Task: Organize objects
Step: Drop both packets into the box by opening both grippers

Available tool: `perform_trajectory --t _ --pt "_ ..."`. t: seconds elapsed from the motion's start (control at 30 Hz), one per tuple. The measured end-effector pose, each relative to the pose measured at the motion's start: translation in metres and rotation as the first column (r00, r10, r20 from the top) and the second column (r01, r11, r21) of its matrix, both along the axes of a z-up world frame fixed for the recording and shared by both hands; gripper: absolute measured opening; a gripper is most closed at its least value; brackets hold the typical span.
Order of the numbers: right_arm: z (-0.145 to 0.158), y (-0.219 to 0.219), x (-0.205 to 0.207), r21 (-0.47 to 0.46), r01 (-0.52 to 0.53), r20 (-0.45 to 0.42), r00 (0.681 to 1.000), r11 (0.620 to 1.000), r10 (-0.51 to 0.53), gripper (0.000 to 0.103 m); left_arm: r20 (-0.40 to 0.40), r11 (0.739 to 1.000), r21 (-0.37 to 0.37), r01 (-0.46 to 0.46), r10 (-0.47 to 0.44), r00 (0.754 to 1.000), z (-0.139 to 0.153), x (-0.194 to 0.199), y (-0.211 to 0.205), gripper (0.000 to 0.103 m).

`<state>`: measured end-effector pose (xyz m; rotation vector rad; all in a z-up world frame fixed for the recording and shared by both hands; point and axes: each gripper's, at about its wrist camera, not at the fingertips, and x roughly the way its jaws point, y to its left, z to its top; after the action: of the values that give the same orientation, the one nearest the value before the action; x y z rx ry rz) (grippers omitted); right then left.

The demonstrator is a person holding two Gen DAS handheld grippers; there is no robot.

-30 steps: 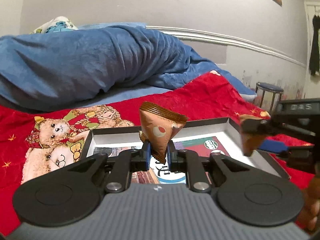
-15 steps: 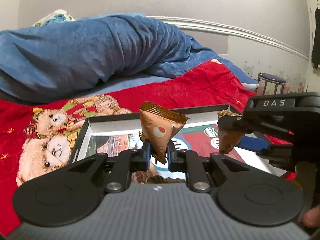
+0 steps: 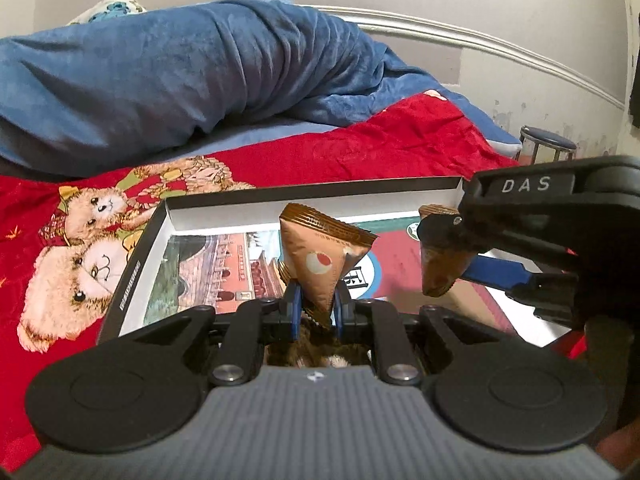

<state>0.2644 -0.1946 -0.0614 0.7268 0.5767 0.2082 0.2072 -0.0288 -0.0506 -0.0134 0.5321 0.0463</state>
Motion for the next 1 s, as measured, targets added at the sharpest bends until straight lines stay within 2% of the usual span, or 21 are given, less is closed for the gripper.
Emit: perform_trajectory --t 0.17,0.2,0.23,0.27,0.3,0.33,0.4,0.47,0.53,0.6,0.77,0.9,1.0 --pt "0.0 0.001 0.0 -0.01 -0.008 -0.002 1.0 1.0 0.008 0.037 -0.029 1.0 -0.012 -0.009 0.009 1.0 -0.006 0.004 0.003 0.022" --pt "0.0 0.0 0.001 -0.01 -0.013 -0.002 1.0 1.0 0.013 0.039 -0.035 1.0 -0.017 -0.007 0.006 0.999 -0.007 0.004 0.003 0.028" --pt "0.0 0.0 0.001 -0.008 -0.015 0.0 1.0 1.0 0.015 0.04 -0.039 1.0 -0.026 -0.007 0.006 0.999 -0.007 0.005 0.005 0.028" --pt "-0.001 0.0 0.001 -0.002 -0.015 0.005 1.0 1.0 0.015 0.041 -0.043 0.999 -0.036 -0.004 0.002 0.999 -0.007 0.005 0.005 0.033" --pt "-0.001 0.0 0.0 0.002 -0.015 0.008 1.0 1.0 0.015 0.041 -0.044 0.999 -0.044 0.003 -0.005 0.999 -0.007 0.005 0.006 0.043" --pt "-0.001 -0.001 0.0 0.006 -0.017 0.009 1.0 1.0 0.017 0.043 -0.042 0.999 -0.044 0.008 -0.01 0.999 -0.007 0.004 0.006 0.045" --pt "0.0 -0.002 -0.001 0.019 -0.025 0.015 1.0 1.0 0.025 0.047 -0.036 0.999 -0.036 0.011 -0.012 0.999 -0.005 0.003 0.005 0.054" --pt "0.002 -0.005 -0.003 0.04 -0.032 0.027 0.999 0.999 0.031 0.057 -0.017 0.999 -0.049 0.018 -0.019 1.0 -0.001 0.0 0.007 0.059" --pt "0.007 -0.008 -0.008 0.066 -0.037 0.044 0.998 0.997 0.034 0.062 -0.003 0.997 -0.066 0.029 -0.029 1.0 0.005 -0.004 0.009 0.063" --pt "0.013 -0.012 -0.014 0.101 -0.035 0.073 0.997 0.994 0.027 0.063 0.014 0.996 -0.073 0.043 -0.042 0.999 0.015 -0.007 0.011 0.073" --pt "0.045 -0.023 -0.039 0.088 0.054 0.144 0.987 0.995 -0.067 0.064 0.118 0.998 -0.027 0.052 -0.049 0.992 0.061 -0.031 0.02 0.079" --pt "0.076 -0.031 -0.055 0.049 0.061 0.151 0.986 0.997 -0.068 0.066 0.181 0.994 -0.094 0.048 -0.03 0.983 0.099 -0.05 0.035 0.082" --pt "0.108 -0.032 -0.068 -0.046 0.043 0.165 0.986 0.998 -0.035 0.066 0.187 0.99 -0.127 0.063 -0.038 0.982 0.121 -0.061 0.042 0.082"
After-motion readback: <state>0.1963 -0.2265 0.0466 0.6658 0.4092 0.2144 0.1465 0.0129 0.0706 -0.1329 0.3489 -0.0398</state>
